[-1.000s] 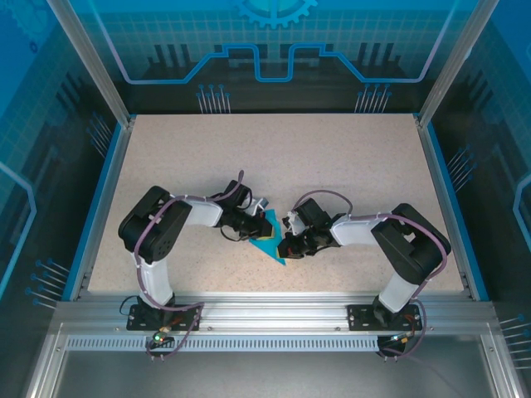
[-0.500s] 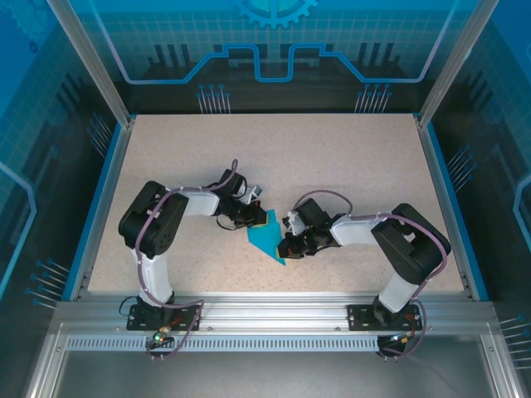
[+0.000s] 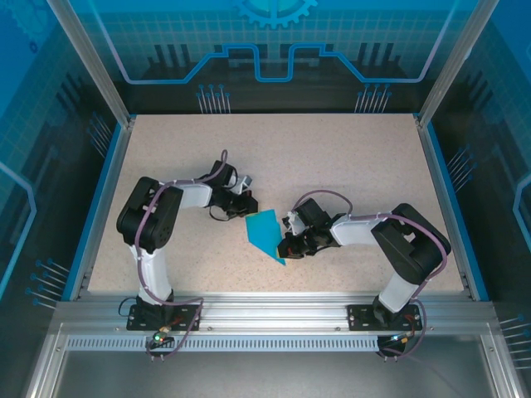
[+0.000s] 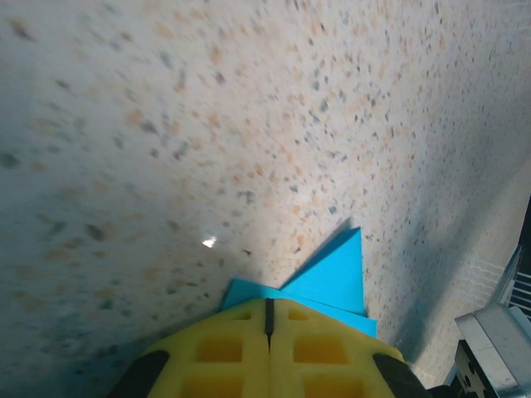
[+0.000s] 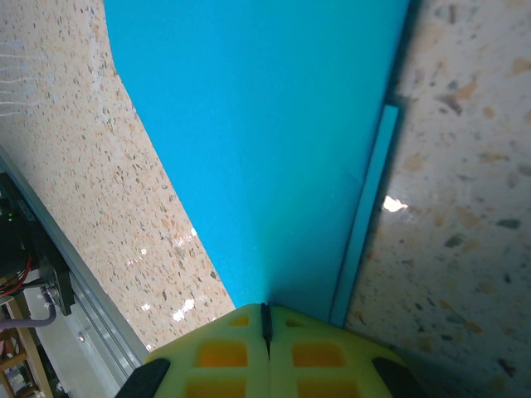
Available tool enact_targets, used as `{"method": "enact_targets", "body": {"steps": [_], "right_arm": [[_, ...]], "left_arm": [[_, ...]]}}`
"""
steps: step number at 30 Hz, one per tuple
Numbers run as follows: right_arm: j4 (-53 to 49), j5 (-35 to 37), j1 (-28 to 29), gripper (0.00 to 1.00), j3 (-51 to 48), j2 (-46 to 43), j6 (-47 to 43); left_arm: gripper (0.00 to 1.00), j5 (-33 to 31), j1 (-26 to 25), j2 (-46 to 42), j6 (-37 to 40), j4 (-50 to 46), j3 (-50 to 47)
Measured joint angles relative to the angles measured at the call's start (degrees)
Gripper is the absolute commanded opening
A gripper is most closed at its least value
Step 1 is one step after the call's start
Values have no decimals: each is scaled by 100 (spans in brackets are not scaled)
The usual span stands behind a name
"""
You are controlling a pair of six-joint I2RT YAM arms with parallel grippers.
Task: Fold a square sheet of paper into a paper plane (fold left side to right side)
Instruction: Fourth fold the wing at the center of the table.
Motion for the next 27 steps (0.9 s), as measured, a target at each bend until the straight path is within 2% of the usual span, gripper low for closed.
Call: {"method": "enact_targets", "body": {"steps": [10,16,22,27], "right_arm": [[70,-22,4,0,-15,-4,33],[57,-22,7,1,4,0,72],[94,212,94,15,-11,-146,221],[-4,684,116,27,-11,-616,271]], "left_arm": [[14,-50,205,4,24,-107,94],[21,-197,433,-448,151,-479,275],[40,-234,518,-1274,140,-518,175],[50,-214,487,-2175,-236,-308,-743]]}}
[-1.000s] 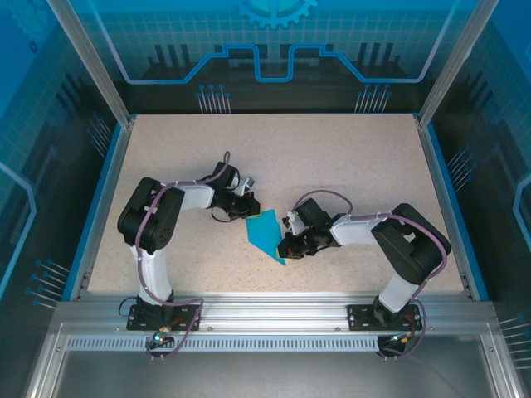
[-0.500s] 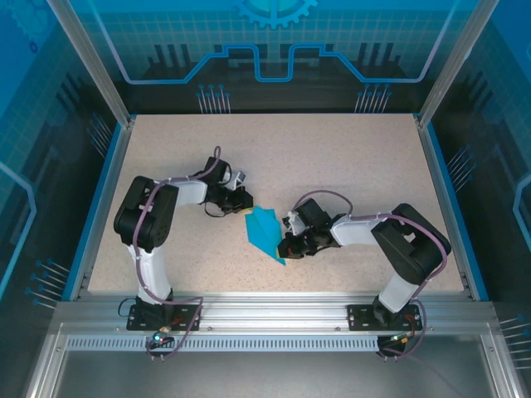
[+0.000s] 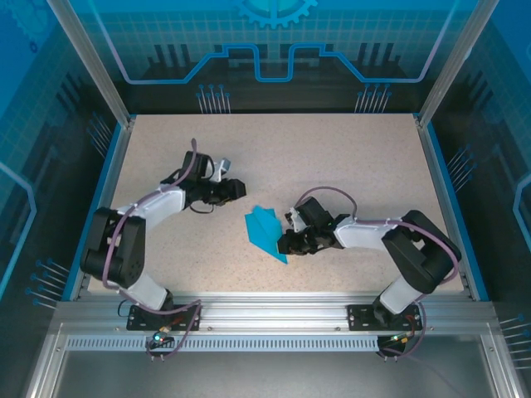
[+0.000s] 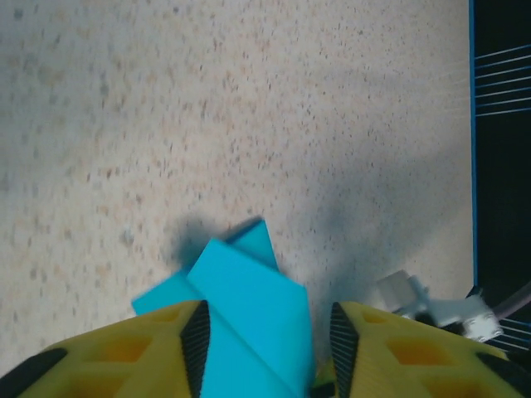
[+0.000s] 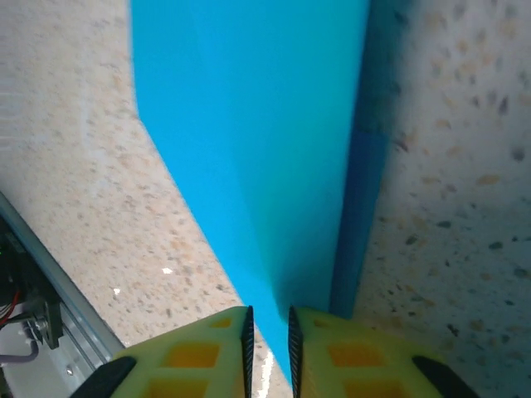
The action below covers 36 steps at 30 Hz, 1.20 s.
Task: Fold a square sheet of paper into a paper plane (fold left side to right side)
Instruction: Fourth fold the wing at the center of the table, then turn over the paper at the center of the table.
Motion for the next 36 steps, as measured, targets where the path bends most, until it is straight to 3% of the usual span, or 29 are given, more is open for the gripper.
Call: {"method": "enact_targets", "body": {"steps": [9,20,36], "right_arm": [[-170,610,-133,49,186,-1453,-203],[-516,1499,-236,68,-385,-3418,-173],[-1078,1836,-267,71,-855,-4758,-46]], "left_arm": [[52,101,-433,-459,-874,389,-1150],[53,136,-949,369,-1296,946,-979],[49,245,-1239,1432,-1401,1182,-192]]}}
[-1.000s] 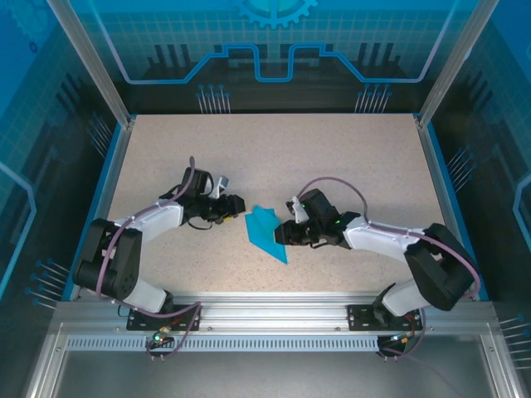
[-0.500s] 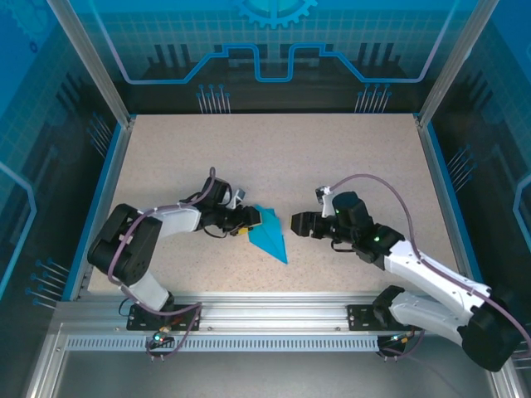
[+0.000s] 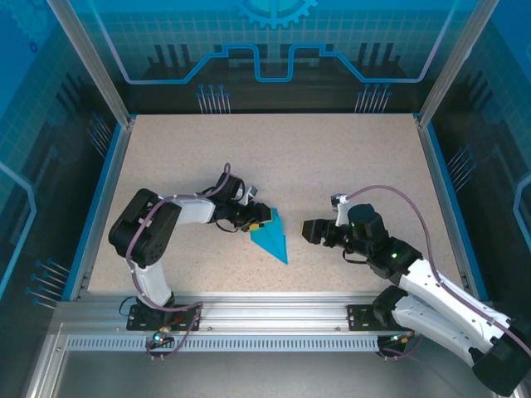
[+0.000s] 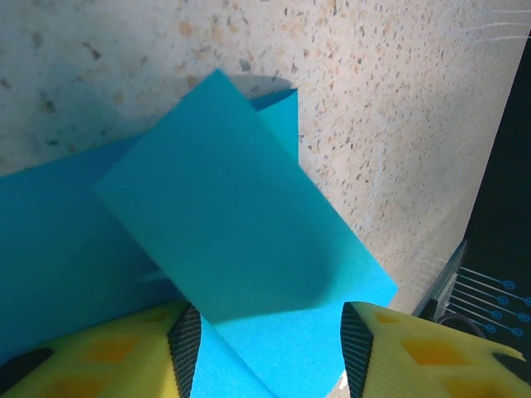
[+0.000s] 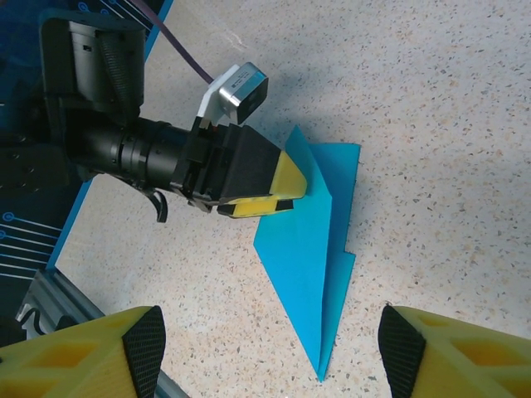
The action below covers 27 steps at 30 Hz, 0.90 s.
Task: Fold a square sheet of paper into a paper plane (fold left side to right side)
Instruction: Turn over the paper at the center of the table.
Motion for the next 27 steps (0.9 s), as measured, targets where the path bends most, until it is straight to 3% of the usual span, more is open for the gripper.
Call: {"method": "enact_targets", "body": {"steps": [7,11,18,20,27], "right_arm": [[-170,-2,0,73,-81,-289,63],[-293,-4,-2,73,-175,-503,146],[-632,0,-11,90,-385,-984,310],[-787,4,-11,100,-404,-1130,358],[-1088,-15,-11,100,-413,-1416,472]], "left_arm": [[40,39,-70,144,-39,111,111],[29,111,-83,151,-31,140,260],[6,199,-101,151,2,210,448],[3,214,-101,149,20,212,470],[0,197,-101,-271,188,-162,695]]}}
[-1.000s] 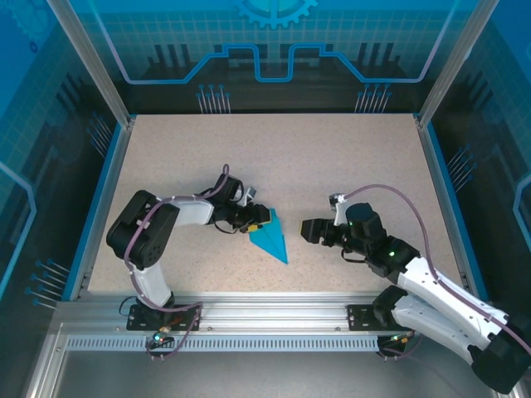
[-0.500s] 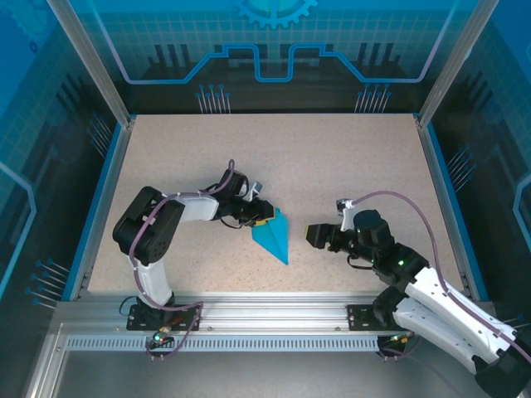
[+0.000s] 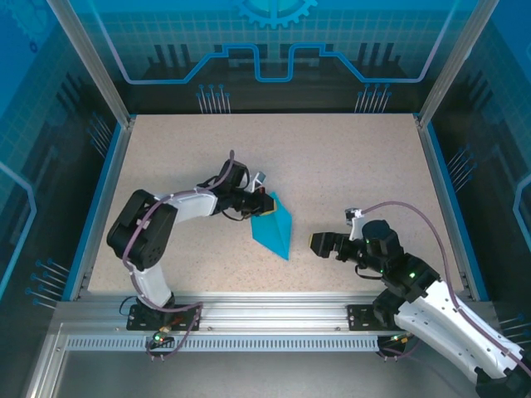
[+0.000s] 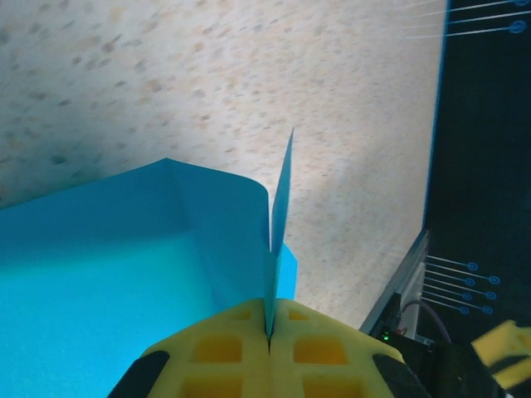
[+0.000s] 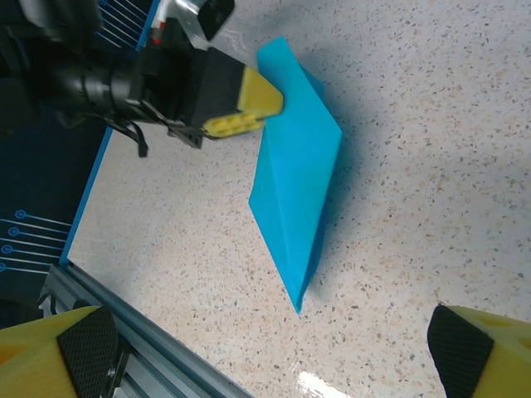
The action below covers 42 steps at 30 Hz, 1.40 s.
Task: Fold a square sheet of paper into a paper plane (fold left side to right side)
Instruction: Turn over the paper at the center of the table.
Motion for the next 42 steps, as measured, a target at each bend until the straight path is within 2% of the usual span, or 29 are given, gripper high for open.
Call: {"method": "enact_targets", "body": {"steps": [4,12,30,35,42], "right_arm": [[175,-210,0,100,-129,96,96],[1314,-885,-17,100,-411,621,376],[4802,-2922,-138,99,-142,3298,1296],[5337,-3322,-138,89,417,3672,1447],[5619,-3611,-282,75,782,3713,1432]], "left_arm": [[0,-31,0,-538,125,-166,181],[0,-48,0,-1333,109,-210,223],[0,-52,0,-2535,-282,-164,166],[0,-50,-4,-2837,-387,-153,74],[0,-52,-4,-3077,-529,-103,-223]]}}
